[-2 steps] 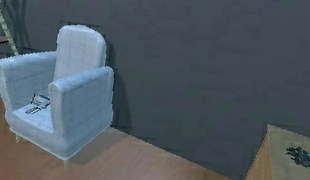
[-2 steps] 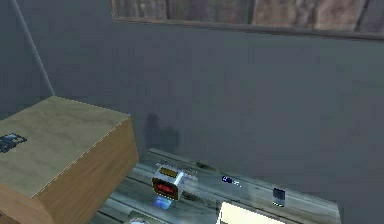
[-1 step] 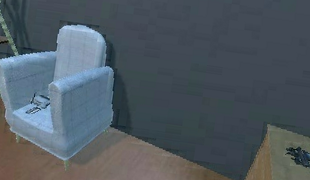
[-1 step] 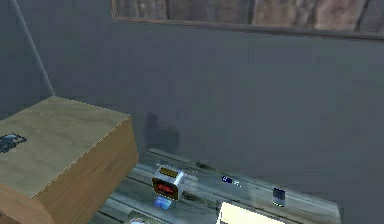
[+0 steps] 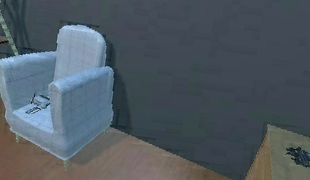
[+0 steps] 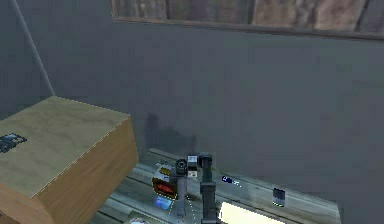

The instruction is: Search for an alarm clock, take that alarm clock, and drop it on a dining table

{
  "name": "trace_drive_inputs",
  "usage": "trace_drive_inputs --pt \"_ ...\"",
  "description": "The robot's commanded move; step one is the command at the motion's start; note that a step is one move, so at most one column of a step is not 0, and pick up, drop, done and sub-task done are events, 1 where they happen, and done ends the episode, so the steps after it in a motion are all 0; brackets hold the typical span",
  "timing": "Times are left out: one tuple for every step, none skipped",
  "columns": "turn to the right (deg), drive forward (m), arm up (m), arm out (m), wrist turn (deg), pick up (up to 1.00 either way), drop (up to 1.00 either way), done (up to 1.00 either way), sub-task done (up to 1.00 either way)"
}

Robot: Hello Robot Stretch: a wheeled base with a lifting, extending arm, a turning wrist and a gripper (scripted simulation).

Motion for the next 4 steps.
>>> trace_drive_inputs --pt "0.0 0.00 0.00 0.00 45.0 0.00 0.00 0.00 0.00" --pt "0.0 0.00 0.00 0.00 45.0 0.00 0.00 0.00 0.00" --pt "0.0 0.00 0.00 0.00 45.0 0.00 0.00 0.00 0.00" --pt "0.0 0.00 0.00 0.00 33.0 0.00 0.00 0.00 0.00"
